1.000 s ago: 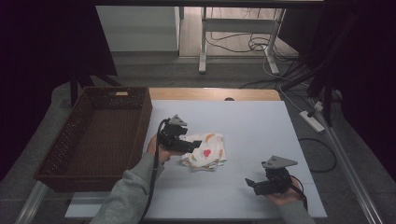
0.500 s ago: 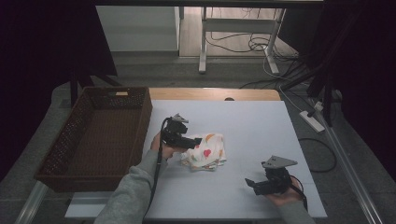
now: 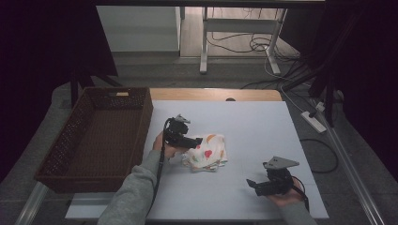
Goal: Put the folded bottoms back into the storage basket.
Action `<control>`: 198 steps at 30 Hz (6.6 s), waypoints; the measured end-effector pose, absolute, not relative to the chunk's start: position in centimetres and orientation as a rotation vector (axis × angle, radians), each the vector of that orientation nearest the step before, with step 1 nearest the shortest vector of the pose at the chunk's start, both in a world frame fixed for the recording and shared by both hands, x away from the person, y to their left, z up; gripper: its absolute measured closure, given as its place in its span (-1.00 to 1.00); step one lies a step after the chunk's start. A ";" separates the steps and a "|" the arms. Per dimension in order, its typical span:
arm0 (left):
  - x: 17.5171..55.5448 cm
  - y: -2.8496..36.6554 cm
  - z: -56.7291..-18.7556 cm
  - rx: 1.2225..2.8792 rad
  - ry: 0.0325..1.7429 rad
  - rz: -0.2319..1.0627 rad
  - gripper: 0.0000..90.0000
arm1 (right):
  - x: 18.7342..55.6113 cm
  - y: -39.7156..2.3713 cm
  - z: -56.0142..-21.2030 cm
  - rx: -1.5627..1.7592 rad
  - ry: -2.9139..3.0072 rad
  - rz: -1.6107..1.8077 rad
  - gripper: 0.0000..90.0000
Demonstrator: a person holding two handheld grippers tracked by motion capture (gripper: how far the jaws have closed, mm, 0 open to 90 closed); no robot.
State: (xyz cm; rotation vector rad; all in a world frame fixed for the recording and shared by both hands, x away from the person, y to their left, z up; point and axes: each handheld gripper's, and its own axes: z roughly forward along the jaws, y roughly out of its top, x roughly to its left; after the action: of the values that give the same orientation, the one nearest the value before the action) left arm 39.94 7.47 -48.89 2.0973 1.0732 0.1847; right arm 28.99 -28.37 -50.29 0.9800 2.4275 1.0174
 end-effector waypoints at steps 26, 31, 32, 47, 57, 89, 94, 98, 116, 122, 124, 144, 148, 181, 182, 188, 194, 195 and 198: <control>41.8 6.8 -51.9 2.184 1.165 0.182 -0.62 | 28.9 -28.3 -50.4 0.968 2.441 1.023 -0.82; 42.0 6.8 -52.3 2.204 1.168 0.163 -0.64 | 28.9 -28.3 -50.4 0.970 2.445 1.021 -0.82; 42.1 6.8 -52.4 2.206 1.170 0.159 -0.64 | 28.9 -28.3 -50.4 0.968 2.445 1.020 -0.82; 42.2 6.1 -52.7 2.307 1.121 0.202 -0.67 | 28.9 -28.4 -50.4 0.971 2.443 1.015 -0.81; 41.8 6.2 -52.5 2.310 1.075 0.211 -0.28 | 28.9 -28.4 -50.4 0.971 2.440 1.015 -0.81; 40.3 6.9 -50.8 2.143 0.914 0.007 0.69 | 28.8 -28.6 -50.3 0.974 2.422 1.029 -0.79; 39.8 6.9 -50.2 2.124 0.892 0.011 0.69 | 28.8 -28.6 -50.3 0.972 2.423 1.028 -0.79; 39.6 6.9 -49.9 2.121 0.873 0.001 0.69 | 28.8 -28.6 -50.3 0.972 2.424 1.030 -0.79; 38.6 7.6 -48.1 2.034 0.824 -0.031 0.69 | 28.8 -28.7 -50.1 0.983 2.400 1.048 -0.79; 38.0 8.0 -46.9 1.998 0.804 -0.019 0.69 | 28.8 -28.7 -50.1 0.983 2.401 1.046 -0.79; 37.8 8.2 -46.6 1.993 0.798 -0.011 0.69 | 28.8 -28.7 -50.1 0.984 2.400 1.046 -0.79; 36.4 9.1 -44.3 1.940 0.757 0.032 0.69 | 28.7 -28.7 -50.1 0.982 2.398 1.045 -0.79; 36.1 9.3 -43.9 1.931 0.752 0.038 0.69 | 28.7 -28.7 -50.1 0.983 2.399 1.044 -0.79; 34.3 11.2 -41.9 1.883 0.727 0.060 0.69 | 28.7 -28.7 -50.1 0.984 2.401 1.038 -0.79; 34.3 11.2 -41.9 1.883 0.727 0.060 0.69 | 28.7 -28.7 -50.1 0.984 2.401 1.038 -0.79; 34.0 11.7 -41.4 1.872 0.723 0.068 0.69 | 28.7 -28.7 -50.2 0.981 2.402 1.035 -0.79; 33.7 12.2 -41.1 1.866 0.723 0.075 0.69 | 28.7 -28.7 -50.1 0.983 2.401 1.034 -0.79; 33.7 12.3 -41.0 1.865 0.723 0.078 0.69 | 28.7 -28.7 -50.2 0.982 2.402 1.033 -0.79; 33.6 12.6 -40.8 1.859 0.720 0.083 0.69 | 28.7 -28.7 -50.2 0.983 2.402 1.035 -0.79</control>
State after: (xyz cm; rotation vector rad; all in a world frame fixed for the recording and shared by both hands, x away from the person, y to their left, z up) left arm 33.56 12.58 -40.77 1.8593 0.7202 0.0830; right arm 28.75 -28.70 -50.16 0.9830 2.4024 1.0346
